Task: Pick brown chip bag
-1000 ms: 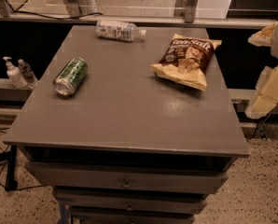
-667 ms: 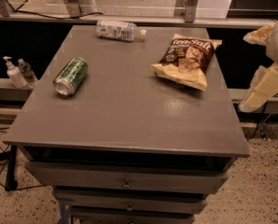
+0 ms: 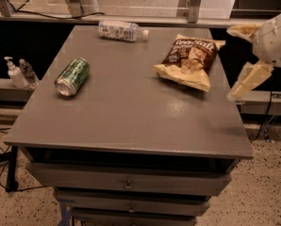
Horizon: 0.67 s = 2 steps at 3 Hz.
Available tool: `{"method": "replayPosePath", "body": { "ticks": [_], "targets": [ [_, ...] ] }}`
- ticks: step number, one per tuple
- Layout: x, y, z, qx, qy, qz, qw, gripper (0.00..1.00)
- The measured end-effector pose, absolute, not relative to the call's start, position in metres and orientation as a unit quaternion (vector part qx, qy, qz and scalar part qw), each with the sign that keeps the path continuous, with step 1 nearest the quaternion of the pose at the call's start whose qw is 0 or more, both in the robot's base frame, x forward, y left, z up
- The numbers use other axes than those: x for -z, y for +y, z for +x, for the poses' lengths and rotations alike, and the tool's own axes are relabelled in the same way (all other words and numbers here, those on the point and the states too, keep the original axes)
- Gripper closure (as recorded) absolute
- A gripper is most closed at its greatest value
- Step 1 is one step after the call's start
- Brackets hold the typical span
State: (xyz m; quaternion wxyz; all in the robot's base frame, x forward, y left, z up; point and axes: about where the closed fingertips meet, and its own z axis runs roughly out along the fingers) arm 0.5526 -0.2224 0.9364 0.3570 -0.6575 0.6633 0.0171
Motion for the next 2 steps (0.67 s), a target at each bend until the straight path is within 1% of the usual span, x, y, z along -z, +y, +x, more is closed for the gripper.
{"method": "replayPosePath", "body": {
  "ticks": [1, 2],
  "targets": [
    [-0.9296, -0.2008, 0.5789, -0.042, 0.619, -0.681, 0.389, 0.00],
    [-0.9276, -0.2004, 0.5823, -0.043, 0.613, -0.684, 0.392, 0.00]
  ]
}}
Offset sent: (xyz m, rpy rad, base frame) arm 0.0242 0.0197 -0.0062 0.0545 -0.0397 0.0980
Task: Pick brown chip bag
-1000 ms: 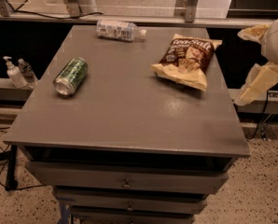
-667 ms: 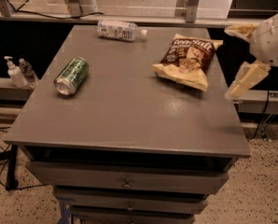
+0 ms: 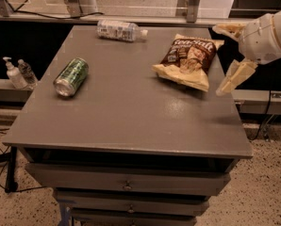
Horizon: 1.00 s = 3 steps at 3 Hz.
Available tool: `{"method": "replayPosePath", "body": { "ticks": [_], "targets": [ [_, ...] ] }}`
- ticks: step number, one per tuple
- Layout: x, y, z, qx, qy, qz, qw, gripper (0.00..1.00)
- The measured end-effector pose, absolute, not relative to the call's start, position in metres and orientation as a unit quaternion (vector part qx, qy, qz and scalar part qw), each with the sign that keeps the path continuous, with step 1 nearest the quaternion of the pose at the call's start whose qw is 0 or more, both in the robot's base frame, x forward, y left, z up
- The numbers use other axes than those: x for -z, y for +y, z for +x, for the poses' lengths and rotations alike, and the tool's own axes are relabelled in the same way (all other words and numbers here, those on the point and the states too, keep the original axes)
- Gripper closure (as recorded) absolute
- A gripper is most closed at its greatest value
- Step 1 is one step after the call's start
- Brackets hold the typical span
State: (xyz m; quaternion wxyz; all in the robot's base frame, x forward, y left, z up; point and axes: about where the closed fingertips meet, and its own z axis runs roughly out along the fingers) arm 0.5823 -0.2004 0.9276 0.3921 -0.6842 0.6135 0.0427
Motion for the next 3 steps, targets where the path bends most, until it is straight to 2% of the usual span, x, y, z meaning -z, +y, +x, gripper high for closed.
{"method": "replayPosePath", "body": {
  "ticks": [3],
  "targets": [
    [-0.939, -0.182, 0.591, 0.094, 0.445, -0.830, 0.323, 0.00]
  ]
}}
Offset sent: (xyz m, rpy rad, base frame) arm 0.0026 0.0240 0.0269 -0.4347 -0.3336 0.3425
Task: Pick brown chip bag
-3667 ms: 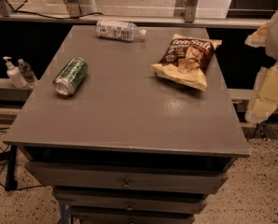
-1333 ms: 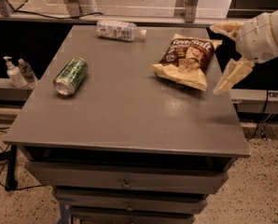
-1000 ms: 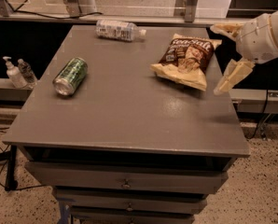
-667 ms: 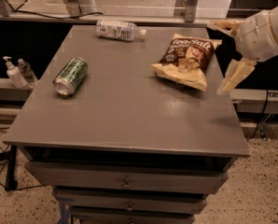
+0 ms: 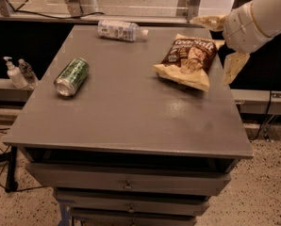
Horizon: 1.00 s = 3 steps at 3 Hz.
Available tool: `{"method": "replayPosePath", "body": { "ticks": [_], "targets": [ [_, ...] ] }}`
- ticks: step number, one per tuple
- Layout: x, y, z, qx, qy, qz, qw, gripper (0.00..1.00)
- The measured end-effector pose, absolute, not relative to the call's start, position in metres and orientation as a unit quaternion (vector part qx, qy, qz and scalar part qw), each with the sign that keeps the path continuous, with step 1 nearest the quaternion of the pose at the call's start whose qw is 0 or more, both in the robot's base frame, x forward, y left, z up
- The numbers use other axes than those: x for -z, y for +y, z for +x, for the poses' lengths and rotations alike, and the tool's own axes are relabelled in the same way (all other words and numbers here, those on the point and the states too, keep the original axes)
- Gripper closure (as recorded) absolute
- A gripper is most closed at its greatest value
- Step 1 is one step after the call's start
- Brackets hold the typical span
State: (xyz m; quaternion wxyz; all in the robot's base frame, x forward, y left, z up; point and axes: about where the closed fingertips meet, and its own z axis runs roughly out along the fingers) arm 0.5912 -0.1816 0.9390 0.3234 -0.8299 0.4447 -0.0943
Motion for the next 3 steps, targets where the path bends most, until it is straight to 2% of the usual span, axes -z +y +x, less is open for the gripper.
{"method": "replayPosePath", "body": {
  "ticks": [1, 3],
  "targets": [
    [-0.932, -0.188, 0.610, 0.106, 0.404, -0.858, 0.300, 0.00],
    [-0.904, -0.203, 0.643, 0.085, 0.348, -0.898, 0.256, 0.00]
  ]
}}
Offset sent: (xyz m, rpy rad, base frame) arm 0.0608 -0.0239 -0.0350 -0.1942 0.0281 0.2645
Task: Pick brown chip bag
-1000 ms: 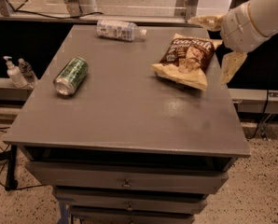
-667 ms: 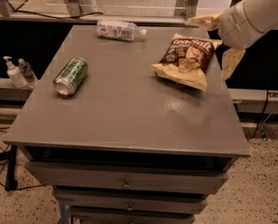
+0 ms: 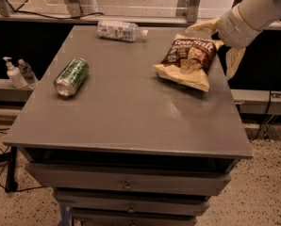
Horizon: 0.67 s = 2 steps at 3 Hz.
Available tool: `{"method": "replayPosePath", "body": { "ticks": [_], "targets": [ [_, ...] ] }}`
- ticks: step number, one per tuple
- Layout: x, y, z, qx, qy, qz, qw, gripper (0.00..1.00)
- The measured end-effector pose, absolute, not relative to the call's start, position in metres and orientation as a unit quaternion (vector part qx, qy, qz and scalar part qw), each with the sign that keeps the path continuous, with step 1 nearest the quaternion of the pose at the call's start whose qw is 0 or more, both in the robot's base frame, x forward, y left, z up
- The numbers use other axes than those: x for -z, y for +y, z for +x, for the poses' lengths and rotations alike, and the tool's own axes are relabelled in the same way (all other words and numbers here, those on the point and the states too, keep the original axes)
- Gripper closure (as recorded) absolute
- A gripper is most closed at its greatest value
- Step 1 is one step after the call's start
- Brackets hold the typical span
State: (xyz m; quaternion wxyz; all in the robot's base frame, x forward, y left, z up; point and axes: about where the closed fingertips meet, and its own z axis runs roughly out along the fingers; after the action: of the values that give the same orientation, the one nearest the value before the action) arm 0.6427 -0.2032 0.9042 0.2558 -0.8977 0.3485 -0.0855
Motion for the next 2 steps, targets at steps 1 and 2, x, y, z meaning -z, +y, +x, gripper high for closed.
{"method": "replayPosePath", "body": {
  "ticks": [1, 2],
  "targets": [
    [-0.888, -0.207, 0.648, 0.071, 0.343, -0.902, 0.252, 0.00],
    [-0.867, -0.202, 0.649, 0.054, 0.343, -0.903, 0.253, 0.00]
  ]
}}
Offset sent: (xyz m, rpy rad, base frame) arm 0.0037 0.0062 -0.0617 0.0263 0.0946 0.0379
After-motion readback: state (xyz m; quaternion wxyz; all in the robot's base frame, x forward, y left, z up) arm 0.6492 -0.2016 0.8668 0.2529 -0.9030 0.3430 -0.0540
